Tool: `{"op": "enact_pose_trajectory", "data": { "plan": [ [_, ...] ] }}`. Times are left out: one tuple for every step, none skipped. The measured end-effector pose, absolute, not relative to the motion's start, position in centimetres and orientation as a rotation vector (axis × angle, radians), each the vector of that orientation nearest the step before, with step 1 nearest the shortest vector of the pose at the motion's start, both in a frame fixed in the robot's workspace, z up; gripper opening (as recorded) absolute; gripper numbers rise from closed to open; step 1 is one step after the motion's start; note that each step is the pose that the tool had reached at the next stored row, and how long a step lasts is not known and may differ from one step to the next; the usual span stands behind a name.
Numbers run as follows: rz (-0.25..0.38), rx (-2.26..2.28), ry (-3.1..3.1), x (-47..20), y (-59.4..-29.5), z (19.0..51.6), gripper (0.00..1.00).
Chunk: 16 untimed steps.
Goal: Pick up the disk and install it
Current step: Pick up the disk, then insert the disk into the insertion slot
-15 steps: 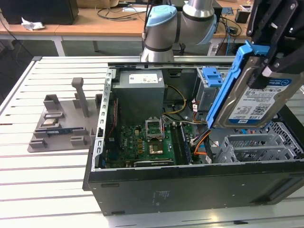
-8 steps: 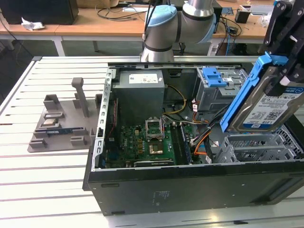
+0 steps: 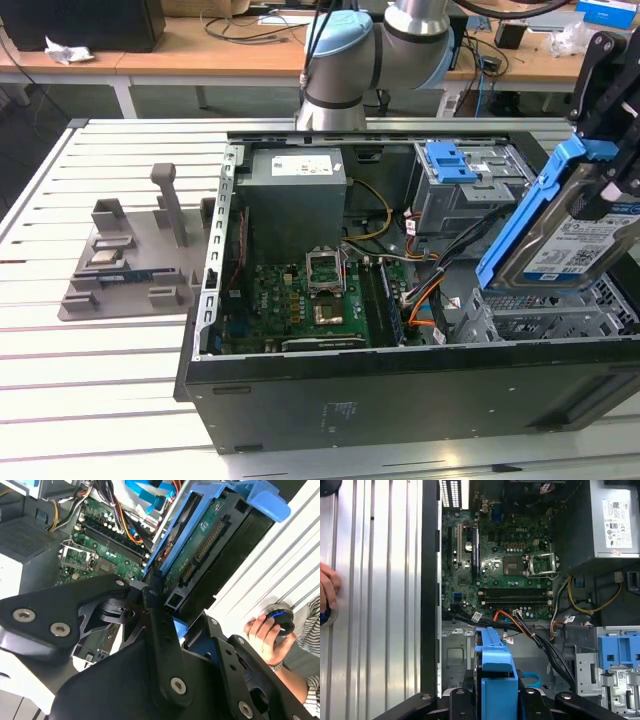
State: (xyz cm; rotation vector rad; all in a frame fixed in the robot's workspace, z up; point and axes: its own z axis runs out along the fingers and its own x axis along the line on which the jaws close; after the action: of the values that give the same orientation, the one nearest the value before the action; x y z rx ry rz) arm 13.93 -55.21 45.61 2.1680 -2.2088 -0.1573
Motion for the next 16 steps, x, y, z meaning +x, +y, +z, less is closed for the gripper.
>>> {"op": "enact_pose_trajectory", "data": {
  "plan": [
    [-0.157,2.168,-2.209,14.08,-55.2,45.59,0.37],
    [-0.157,2.168,-2.209,14.08,-55.2,45.59,0.37],
    [-0.157,2.168,-2.209,14.1,-55.2,45.59,0.37],
    [-0.157,2.168,-2.209,14.12,-55.2,45.59,0.37],
    [-0.157,2.168,-2.209,14.12,-55.2,45.59,0.37],
    [-0.157,2.168,-2.209,14.12,-55.2,45.59,0.37],
    [-0.157,2.168,-2.209,14.12,-55.2,45.59,0.37],
    [-0.157,2.168,-2.209,14.12,-55.2,45.59,0.37],
    [-0.157,2.168,-2.209,14.12,-55.2,45.59,0.37],
    [-0.157,2.168,-2.209,14.12,-55.2,45.59,0.37],
    [-0.157,2.168,-2.209,14.12,-55.2,45.59,0.37],
    [-0.157,2.168,-2.209,14.12,-55.2,45.59,0.37],
    [-0.157,2.168,-2.209,14.13,-55.2,45.59,0.37],
    [-0.157,2.168,-2.209,14.13,-55.2,45.59,0.37],
    [-0.157,2.168,-2.209,14.13,-55.2,45.59,0.37],
    [-0.157,2.168,-2.209,14.13,-55.21,45.56,0.37]
  ]
}}
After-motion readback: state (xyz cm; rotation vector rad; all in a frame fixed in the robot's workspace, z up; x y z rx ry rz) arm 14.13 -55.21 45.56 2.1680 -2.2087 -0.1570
